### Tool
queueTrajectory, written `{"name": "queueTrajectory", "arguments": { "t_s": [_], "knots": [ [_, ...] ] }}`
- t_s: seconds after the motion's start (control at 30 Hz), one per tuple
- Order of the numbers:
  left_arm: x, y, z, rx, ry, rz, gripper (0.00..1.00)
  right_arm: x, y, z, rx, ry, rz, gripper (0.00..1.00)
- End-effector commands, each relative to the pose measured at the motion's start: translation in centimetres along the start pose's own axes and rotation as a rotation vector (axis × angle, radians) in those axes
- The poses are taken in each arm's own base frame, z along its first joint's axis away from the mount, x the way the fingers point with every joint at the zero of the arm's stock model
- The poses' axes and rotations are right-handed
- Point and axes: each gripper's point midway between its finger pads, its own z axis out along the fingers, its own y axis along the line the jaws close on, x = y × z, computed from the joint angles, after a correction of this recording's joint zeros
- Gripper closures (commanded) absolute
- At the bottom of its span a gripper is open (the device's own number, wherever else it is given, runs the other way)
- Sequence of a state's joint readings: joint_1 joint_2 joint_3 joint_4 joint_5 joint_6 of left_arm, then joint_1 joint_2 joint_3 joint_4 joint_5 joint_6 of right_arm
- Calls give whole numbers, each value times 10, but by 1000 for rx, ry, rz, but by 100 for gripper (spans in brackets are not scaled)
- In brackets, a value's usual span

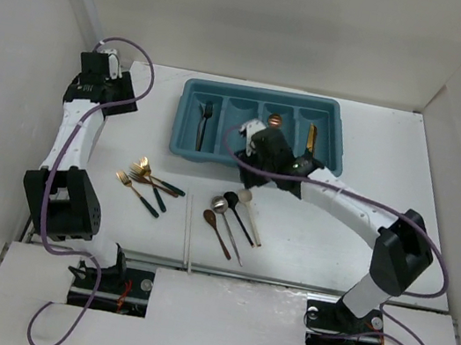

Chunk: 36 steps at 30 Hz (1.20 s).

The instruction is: Sort the eating utensils into containers

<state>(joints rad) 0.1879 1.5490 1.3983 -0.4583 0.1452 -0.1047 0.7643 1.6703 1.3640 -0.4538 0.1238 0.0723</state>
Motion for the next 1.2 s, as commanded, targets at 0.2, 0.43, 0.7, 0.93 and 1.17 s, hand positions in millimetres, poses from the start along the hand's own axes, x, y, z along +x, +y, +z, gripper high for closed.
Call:
{"name": "queueTrajectory", "arguments": {
  "t_s": [0.2,0.43,0.7,0.93,1.17],
  "knots": [
    [-1,-6,-21,39,-50,6,53,113,24,22,-14,270,66,40],
    [-4,-6,-31,34,-73,8,53,138,26,37,-26,335,35,46],
    [3,0,-31,12,-59,27,52,159,19,47,21,376,38,90],
    [83,12,-20,-17,176,-21,52,119,-3,5,139,274,33,100],
    [129,8,-20,12,324,-66,52,7,-24,-76,221,-15,16,100]
  ]
}}
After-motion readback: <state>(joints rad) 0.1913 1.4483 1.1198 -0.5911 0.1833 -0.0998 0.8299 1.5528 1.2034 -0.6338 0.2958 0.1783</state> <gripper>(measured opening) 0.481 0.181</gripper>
